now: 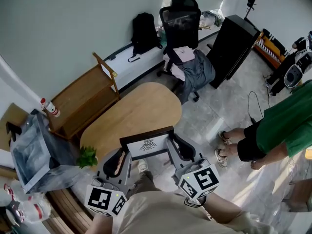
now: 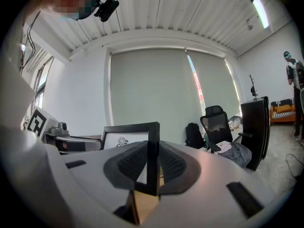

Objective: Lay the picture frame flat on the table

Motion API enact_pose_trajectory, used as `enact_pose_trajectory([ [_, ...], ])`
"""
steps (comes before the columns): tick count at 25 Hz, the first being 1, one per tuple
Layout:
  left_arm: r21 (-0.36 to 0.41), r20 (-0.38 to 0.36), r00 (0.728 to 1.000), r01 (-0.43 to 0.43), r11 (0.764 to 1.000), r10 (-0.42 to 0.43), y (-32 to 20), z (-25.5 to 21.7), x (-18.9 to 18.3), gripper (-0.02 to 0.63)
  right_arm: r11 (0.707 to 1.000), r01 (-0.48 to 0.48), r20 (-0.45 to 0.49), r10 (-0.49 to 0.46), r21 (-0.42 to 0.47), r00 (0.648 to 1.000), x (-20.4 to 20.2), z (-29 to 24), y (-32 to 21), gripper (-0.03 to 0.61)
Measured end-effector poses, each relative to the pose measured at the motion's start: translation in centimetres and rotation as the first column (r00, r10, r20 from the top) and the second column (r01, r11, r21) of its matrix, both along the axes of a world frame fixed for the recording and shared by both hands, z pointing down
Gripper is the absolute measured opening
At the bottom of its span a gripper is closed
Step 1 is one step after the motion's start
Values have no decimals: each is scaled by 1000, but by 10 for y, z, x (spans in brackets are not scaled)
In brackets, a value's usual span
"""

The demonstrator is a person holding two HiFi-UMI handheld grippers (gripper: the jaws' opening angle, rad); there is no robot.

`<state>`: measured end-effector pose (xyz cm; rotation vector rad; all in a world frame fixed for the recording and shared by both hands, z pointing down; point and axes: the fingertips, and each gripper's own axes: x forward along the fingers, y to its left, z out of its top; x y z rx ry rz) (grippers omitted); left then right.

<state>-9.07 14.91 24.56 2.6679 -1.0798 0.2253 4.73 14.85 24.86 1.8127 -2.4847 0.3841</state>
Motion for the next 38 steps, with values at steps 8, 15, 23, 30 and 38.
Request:
enact_pose_trajectory([
  [8, -21, -4, 1000, 0, 1000, 0, -108, 3, -17, 69, 1000, 2, -13, -2, -10, 1000, -17, -1, -109, 55],
  [15, -44, -10, 1000, 26, 999, -27, -167, 9, -25, 67, 999, 16, -10, -16, -30, 1000, -25, 3, -175, 55],
  [23, -68, 14, 997, 75, 995, -75, -200, 20, -20, 67, 996, 59, -3, -59, -65, 998, -20, 14, -211, 57],
  [30, -93, 56, 982, 187, 978, -183, -231, 31, -5, 67, 978, 182, 28, -181, -98, 983, -8, 31, -254, 57],
  [38, -114, 74, 951, 306, 945, -299, -263, 50, 10, 67, 944, 302, 37, -300, -131, 953, 3, 51, -306, 57],
])
